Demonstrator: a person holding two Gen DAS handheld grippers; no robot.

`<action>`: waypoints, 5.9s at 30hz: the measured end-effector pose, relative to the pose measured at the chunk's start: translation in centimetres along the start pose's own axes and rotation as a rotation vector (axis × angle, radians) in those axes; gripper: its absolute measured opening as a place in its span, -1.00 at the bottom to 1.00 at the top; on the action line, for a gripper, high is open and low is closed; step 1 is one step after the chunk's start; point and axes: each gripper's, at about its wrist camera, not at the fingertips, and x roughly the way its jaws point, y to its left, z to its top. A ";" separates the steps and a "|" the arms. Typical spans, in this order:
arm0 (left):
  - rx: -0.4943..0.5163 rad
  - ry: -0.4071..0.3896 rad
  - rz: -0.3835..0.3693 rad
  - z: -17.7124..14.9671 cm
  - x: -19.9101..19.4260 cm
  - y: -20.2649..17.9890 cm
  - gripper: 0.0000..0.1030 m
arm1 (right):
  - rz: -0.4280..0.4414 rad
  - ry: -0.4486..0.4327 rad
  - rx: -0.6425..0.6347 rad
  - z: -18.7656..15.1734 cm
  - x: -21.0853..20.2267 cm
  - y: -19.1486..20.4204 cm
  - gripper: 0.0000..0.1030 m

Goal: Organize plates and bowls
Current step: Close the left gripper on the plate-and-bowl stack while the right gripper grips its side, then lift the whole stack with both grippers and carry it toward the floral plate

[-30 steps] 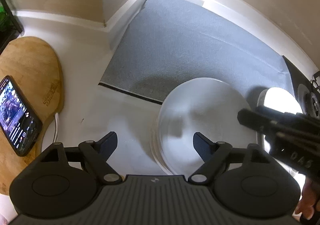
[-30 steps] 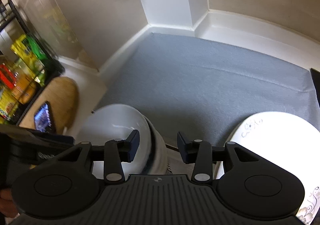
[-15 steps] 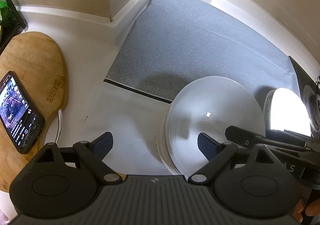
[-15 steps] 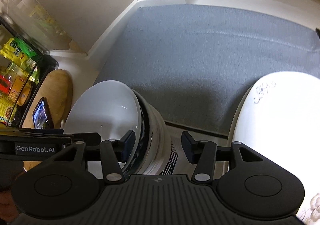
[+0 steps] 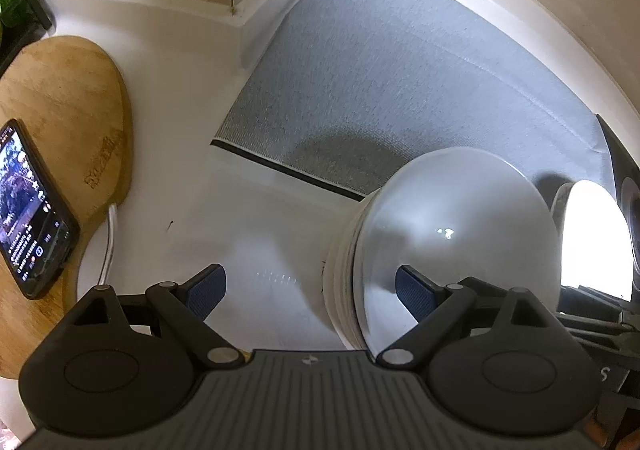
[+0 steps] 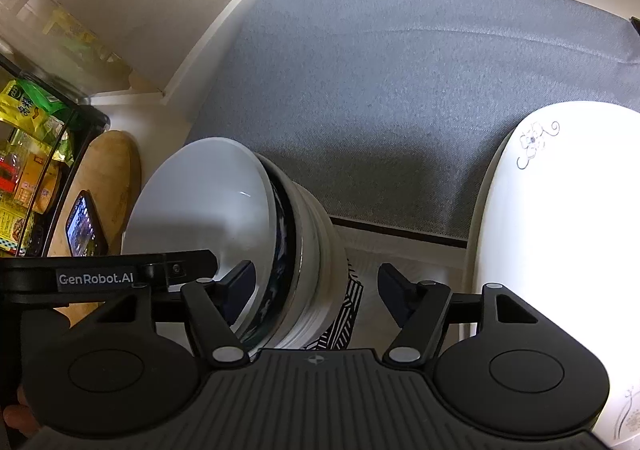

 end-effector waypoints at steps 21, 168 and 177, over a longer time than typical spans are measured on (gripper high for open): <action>-0.056 0.021 -0.082 1.2 1.5 0.9 1.00 | 0.017 0.030 0.015 0.1 1.4 0.0 0.47; -0.324 0.012 -0.598 0.8 4.5 4.6 0.79 | 0.014 -0.089 -0.060 2.5 2.4 0.4 0.38; -0.303 0.000 -0.603 1.2 3.8 3.9 0.79 | 0.002 -0.111 -0.057 2.5 1.4 0.6 0.37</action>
